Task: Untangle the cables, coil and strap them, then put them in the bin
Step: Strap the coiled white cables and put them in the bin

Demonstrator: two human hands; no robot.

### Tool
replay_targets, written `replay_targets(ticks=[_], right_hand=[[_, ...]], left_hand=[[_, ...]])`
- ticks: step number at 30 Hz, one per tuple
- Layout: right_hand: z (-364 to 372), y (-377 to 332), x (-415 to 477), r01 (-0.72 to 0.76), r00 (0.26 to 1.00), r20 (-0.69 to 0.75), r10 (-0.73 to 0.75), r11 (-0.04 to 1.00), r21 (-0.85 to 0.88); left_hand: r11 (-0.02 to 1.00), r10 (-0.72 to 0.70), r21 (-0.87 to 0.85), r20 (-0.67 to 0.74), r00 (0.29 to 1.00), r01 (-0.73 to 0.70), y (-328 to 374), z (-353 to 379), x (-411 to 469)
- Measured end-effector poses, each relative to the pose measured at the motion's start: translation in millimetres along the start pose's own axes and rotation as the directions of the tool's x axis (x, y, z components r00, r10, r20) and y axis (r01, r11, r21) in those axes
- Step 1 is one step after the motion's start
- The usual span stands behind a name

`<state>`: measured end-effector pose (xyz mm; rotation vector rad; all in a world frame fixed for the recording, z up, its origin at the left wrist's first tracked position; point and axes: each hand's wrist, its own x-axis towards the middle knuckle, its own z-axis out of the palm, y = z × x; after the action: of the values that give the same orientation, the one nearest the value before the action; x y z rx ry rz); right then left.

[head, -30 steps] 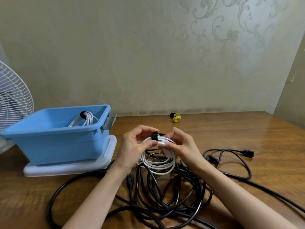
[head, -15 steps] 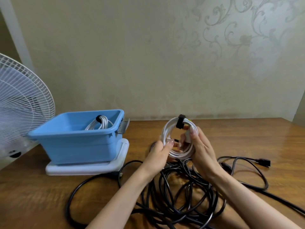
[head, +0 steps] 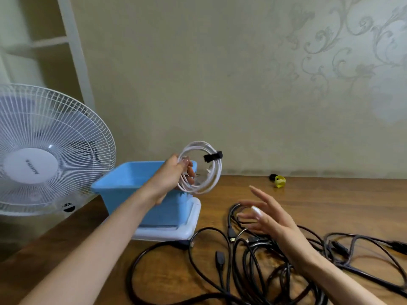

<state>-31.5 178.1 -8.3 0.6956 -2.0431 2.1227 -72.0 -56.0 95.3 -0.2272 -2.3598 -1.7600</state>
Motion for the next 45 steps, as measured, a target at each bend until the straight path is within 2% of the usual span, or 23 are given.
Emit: replay_targets(ticks=[3,6,9,11,13,16,18,21,25,28,32,34,37,40,42,45], right_hand=[[7.1,-8.8,7.5,0.062,0.998,-0.020,-0.061,0.997,0.046],[12.4,-17.2,4.7,0.095,0.995,-0.015,-0.095,0.995,-0.019],[4.1,-16.5,0.6,0.112,0.988,-0.093,-0.122,0.989,-0.099],[-4.4,-16.8,1.4,0.111,0.977,-0.166,-0.132,0.986,-0.128],[-10.7,-17.5,2.7,0.103,0.967,-0.224,-0.120,0.991,-0.083],[-17.4,-13.5,2.0,0.070,0.970,-0.229,-0.086,0.995,-0.078],[-19.3,-10.1,1.5,0.038,0.975,-0.214,-0.065,0.991,-0.126],[-22.7,-9.8,1.5,0.029,0.975,-0.212,-0.068,0.983,-0.181],[-27.6,-7.4,3.0,0.034,0.967,-0.239,-0.089,0.974,-0.226],[-32.6,-9.7,4.2,0.027,0.982,-0.179,-0.059,0.983,-0.179],[-36.5,-17.7,3.3,-0.099,0.995,-0.009,0.099,0.993,0.066],[-37.6,-18.6,3.1,-0.153,0.988,0.007,0.153,0.985,0.076],[-41.9,-23.2,3.0,-0.197,0.980,0.033,0.195,0.978,0.065],[-46.7,-33.5,1.0,-0.244,0.962,0.154,0.224,0.961,0.131],[-48.8,-36.6,0.5,-0.248,0.958,0.174,0.230,0.965,0.087],[-47.6,-38.1,-0.5,-0.198,0.971,0.110,0.210,0.974,-0.110]], left_hand=[[0.999,-0.048,0.024,0.047,0.998,0.047,-5.8,18.1,-18.3],[0.997,-0.056,0.050,0.052,0.997,0.054,-16.8,50.1,-32.9],[0.995,-0.033,0.093,0.073,0.997,0.026,-26.0,81.0,-37.3],[0.991,-0.018,0.133,0.135,0.991,0.000,-29.3,94.9,-39.4],[0.972,0.024,0.220,0.264,0.964,-0.085,-33.4,102.6,-36.7],[0.859,0.064,0.444,0.400,0.914,-0.255,-36.0,107.9,-30.7],[0.885,0.070,0.390,0.430,0.900,-0.255,-37.3,110.1,-28.6],[0.971,0.075,0.165,0.475,0.877,-0.173,-38.2,108.5,-32.0],[0.996,0.084,-0.068,0.565,0.821,-0.055,-35.0,104.0,-35.8],[0.997,0.078,-0.065,0.590,0.804,-0.048,-27.0,106.6,-42.2],[0.970,0.242,-0.084,0.436,0.867,-0.229,-20.9,116.4,-47.8],[0.951,0.308,-0.092,0.378,0.873,-0.296,-22.8,117.5,-46.3],[0.936,0.352,-0.116,0.374,0.858,-0.334,-28.5,114.4,-44.1],[0.920,0.384,-0.087,0.396,0.834,-0.382,-32.5,112.0,-44.8],[0.915,0.396,-0.102,0.399,0.827,-0.390,-34.2,112.6,-45.8],[0.920,0.390,-0.146,0.404,0.827,-0.363,-33.8,112.7,-46.9]])
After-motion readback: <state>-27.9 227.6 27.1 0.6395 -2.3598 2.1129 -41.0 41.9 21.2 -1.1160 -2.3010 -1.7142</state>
